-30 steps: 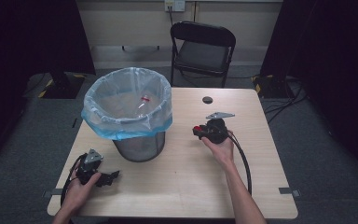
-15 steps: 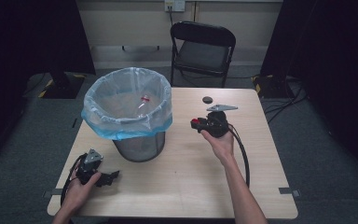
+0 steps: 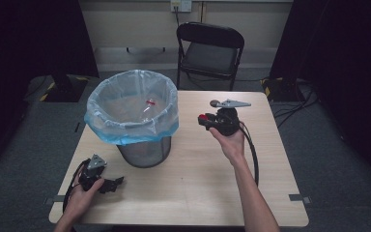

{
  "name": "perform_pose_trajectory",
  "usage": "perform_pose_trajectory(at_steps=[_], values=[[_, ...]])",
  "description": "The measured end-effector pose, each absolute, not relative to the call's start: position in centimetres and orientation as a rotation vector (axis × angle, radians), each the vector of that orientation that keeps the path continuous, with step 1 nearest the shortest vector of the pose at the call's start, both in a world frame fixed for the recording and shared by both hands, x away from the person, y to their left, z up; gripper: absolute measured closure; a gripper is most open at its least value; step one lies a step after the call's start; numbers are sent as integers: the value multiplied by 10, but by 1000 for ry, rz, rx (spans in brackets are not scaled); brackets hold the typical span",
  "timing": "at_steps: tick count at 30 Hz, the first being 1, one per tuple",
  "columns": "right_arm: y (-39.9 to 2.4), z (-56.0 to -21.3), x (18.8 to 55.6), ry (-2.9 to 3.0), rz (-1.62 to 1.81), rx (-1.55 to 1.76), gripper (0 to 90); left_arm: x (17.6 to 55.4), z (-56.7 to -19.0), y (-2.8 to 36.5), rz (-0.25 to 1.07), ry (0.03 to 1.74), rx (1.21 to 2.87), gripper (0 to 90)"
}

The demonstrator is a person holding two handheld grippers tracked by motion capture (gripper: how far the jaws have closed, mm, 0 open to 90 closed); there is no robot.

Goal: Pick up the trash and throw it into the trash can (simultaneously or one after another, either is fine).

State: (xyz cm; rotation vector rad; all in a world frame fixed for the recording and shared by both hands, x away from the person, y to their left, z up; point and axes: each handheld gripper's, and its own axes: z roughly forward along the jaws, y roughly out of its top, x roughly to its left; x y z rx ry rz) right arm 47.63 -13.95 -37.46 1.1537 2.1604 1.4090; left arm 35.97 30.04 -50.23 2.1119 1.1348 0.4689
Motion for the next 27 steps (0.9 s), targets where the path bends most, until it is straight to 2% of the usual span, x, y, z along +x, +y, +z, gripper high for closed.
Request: perform_pose_trajectory(at_steps=[27], values=[[-129, -323, 469, 2060, 1523, 1028, 599, 360, -502, 300, 471, 1134, 2112, 1]])
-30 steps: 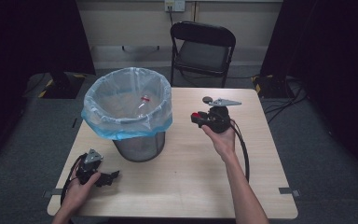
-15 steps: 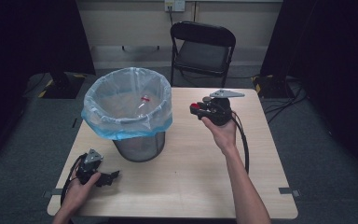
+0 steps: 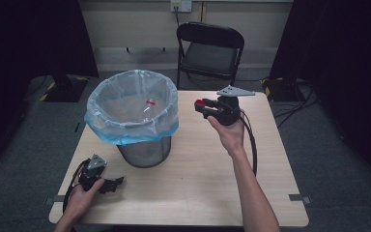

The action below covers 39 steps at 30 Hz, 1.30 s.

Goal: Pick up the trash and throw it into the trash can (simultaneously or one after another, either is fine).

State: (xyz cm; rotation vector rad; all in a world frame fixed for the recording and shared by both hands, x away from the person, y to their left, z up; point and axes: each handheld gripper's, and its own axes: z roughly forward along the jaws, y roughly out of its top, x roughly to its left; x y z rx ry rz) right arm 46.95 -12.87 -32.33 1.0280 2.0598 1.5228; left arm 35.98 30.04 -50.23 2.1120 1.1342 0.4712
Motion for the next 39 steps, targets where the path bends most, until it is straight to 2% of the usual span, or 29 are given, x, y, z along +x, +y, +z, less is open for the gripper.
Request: perform_pose_trajectory(at_steps=[39], values=[[-90, -259, 456, 1931, 1696, 828, 599, 360, -502, 300, 472, 1135, 2112, 1]])
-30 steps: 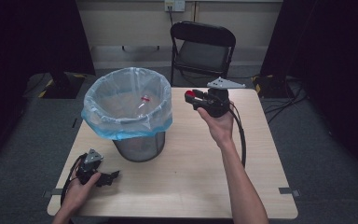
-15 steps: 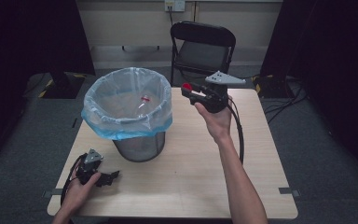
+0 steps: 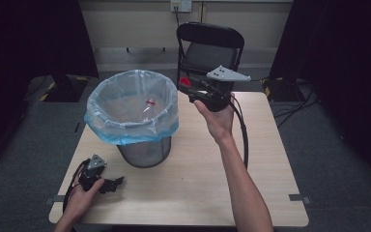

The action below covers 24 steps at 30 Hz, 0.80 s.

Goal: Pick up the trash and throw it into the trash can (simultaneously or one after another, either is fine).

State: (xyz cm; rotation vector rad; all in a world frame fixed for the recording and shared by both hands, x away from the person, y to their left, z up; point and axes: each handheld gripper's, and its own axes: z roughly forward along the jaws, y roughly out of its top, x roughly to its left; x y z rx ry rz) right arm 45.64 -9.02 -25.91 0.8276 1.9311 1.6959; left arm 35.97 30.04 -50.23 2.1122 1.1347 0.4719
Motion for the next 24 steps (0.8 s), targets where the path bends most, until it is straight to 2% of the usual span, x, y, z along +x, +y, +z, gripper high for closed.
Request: perform_pose_trajectory(at_steps=[24], values=[[-36, -232, 457, 2038, 1791, 684, 598, 360, -502, 300, 472, 1134, 2112, 1]])
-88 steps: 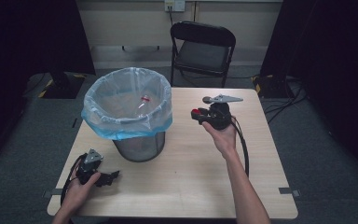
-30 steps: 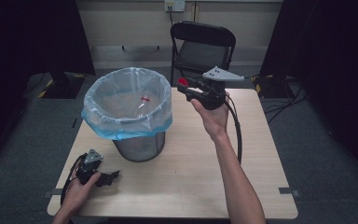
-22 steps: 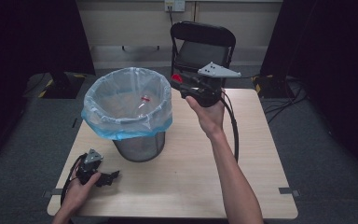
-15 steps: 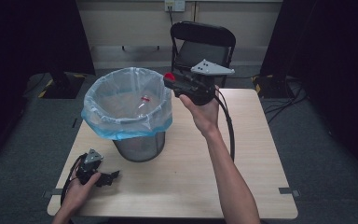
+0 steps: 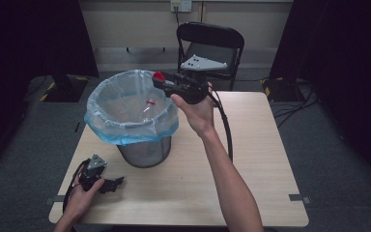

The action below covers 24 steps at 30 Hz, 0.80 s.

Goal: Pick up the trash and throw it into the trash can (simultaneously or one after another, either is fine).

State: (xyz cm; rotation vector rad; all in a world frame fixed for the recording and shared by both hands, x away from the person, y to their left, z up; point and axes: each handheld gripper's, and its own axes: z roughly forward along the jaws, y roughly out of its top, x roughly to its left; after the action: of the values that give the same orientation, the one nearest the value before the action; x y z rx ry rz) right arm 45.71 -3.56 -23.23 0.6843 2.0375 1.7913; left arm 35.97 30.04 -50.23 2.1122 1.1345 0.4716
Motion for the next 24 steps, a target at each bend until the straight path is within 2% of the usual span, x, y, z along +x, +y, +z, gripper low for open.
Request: perform_pose_trajectory(at_steps=[24], values=[[-1, -243, 479, 2260, 1692, 669, 594, 360, -502, 300, 472, 1134, 2113, 1]])
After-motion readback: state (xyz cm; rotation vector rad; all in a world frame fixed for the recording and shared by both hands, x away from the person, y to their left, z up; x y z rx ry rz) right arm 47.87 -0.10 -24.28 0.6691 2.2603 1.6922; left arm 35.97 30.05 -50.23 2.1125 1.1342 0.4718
